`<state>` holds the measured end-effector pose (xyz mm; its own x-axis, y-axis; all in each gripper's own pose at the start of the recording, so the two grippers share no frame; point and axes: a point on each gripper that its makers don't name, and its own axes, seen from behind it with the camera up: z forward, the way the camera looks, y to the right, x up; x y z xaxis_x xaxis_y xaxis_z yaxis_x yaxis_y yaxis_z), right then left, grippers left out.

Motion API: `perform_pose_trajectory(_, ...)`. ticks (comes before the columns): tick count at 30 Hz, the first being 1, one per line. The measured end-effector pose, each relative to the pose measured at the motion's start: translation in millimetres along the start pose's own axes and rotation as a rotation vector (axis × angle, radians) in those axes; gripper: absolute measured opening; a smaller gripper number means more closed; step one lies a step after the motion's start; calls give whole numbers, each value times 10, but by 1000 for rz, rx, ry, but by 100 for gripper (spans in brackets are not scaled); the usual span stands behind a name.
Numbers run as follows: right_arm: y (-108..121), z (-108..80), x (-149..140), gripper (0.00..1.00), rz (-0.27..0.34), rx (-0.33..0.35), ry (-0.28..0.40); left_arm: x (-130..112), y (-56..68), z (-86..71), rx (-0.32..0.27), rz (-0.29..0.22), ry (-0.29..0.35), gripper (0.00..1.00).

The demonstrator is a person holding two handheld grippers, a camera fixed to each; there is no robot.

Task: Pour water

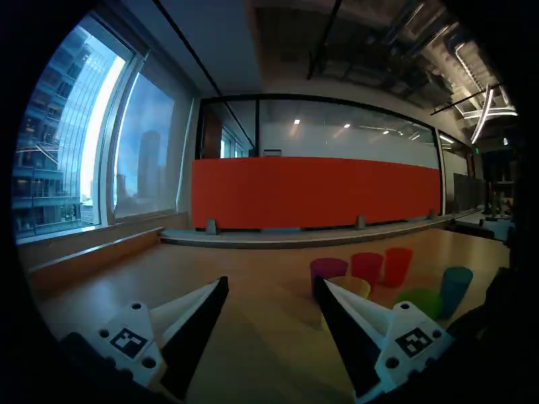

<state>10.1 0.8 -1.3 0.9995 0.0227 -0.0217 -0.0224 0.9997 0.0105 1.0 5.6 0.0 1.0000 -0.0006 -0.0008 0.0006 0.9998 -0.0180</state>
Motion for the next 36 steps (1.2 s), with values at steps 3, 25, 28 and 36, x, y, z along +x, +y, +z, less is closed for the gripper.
perform_pose_trajectory(3,4,9,-26,100,2,0,-6,1,-1,0,0,0,0,94)
perform_pose_trajectory(25,-24,14,-75,100,-23,2,-20,-2,0,-1,0,0,0,94)
perform_pose_trajectory(28,-27,10,-76,100,-23,2,-20,-3,0,0,0,0,0,94)
perform_pose_trajectory(36,-38,8,-82,100,-22,4,-22,-2,-1,1,0,0,0,94)
